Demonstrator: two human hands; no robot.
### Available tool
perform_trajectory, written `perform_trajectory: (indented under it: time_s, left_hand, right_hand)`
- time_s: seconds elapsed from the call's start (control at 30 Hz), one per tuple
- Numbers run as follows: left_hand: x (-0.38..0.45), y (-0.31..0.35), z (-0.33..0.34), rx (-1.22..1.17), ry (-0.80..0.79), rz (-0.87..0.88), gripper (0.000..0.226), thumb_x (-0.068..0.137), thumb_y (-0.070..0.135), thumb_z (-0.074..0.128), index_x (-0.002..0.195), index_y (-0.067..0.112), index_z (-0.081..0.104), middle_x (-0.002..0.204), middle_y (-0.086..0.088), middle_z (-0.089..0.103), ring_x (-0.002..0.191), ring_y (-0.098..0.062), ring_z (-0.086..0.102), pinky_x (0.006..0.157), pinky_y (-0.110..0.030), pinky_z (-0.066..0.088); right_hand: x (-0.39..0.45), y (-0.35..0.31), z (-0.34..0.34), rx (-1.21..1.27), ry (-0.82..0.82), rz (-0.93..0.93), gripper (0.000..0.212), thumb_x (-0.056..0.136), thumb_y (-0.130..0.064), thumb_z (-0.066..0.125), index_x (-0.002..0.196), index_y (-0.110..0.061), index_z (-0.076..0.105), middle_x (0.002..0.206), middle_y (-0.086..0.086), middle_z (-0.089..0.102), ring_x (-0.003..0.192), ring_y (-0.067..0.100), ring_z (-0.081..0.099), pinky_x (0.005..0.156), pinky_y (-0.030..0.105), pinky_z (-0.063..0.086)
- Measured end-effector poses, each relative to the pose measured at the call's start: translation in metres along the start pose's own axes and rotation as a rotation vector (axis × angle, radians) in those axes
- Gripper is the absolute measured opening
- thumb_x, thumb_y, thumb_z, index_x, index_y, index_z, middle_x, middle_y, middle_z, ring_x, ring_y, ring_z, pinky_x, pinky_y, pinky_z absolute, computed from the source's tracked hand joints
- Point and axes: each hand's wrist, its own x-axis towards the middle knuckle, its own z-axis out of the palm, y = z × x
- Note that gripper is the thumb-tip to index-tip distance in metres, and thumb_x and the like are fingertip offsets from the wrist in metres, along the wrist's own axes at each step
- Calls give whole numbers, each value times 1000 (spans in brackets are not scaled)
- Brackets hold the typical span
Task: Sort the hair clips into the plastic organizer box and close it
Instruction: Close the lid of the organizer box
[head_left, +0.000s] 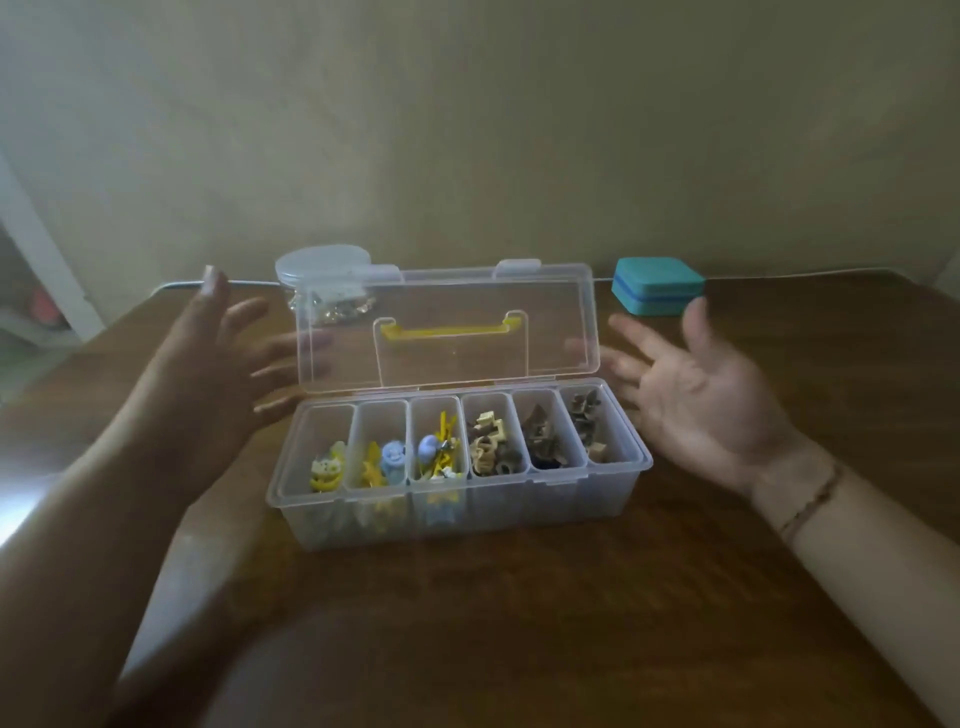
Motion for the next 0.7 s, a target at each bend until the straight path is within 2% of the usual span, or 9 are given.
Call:
perform_trajectory:
  time_s: [0.03,0.1,0.17,0.2,0.3,0.4,0.53,0.7]
  left_hand:
    - [-1,2,-1,-18,-13,56,69,87,71,29,124,23,62,106,-7,74,97,-24,70,83,-43,46]
    - [-5,6,-1,-22,-65,146,67,84,70,32,89,21,77,90,-5,75,85,-20,70,79,-40,44]
    - [-6,7,-2,25,-133,229,66,79,71,40,65,16,74,77,-5,71,78,-20,66,80,-40,41]
    - [-6,6,-4,111,-191,286,66,79,72,46,62,14,72,76,-6,69,80,-22,64,82,-43,40]
    - [-12,2,-4,545,-446,490,58,79,70,57,75,14,72,83,-6,68,91,-31,61,88,-52,41]
    - [-16,4,-2,885,-566,578,50,68,70,70,91,26,67,94,-1,61,98,-26,53,88,-43,41]
    - [-19,4,1,960,-578,601,56,55,68,80,93,34,58,100,5,55,102,-19,47,85,-22,40]
    - [-21,4,4,1005,-541,585,56,51,62,83,91,36,54,102,11,53,106,-17,45,82,-17,41]
  right_hand:
    - [-2,-3,0,-16,-7,-40,81,85,-72,19,150,-25,28,139,8,56,134,26,46,114,54,22]
    - [-6,-8,2,-86,-9,-116,83,83,-73,14,133,-21,55,135,11,59,130,27,47,109,54,23]
    - [-12,-11,4,-205,-21,-183,78,83,-73,17,108,-19,69,130,12,61,128,29,48,105,52,25]
    - [-15,-12,5,-314,-29,-212,76,84,-74,21,97,-19,71,128,12,62,130,27,48,105,49,26]
    - [-23,-13,12,-725,-122,-217,65,77,-83,33,79,-29,69,126,-8,61,130,12,48,105,41,35]
    - [-27,-14,15,-937,-162,-186,47,65,-83,54,80,-39,61,127,-21,52,128,-1,43,100,35,39]
    - [-34,-14,23,-1034,-192,-135,43,61,-62,71,88,-36,50,131,-28,39,129,-11,32,95,22,37]
    - [-38,-13,38,-1190,-117,-178,44,61,-60,74,83,-38,44,122,-34,34,122,-15,31,90,23,48]
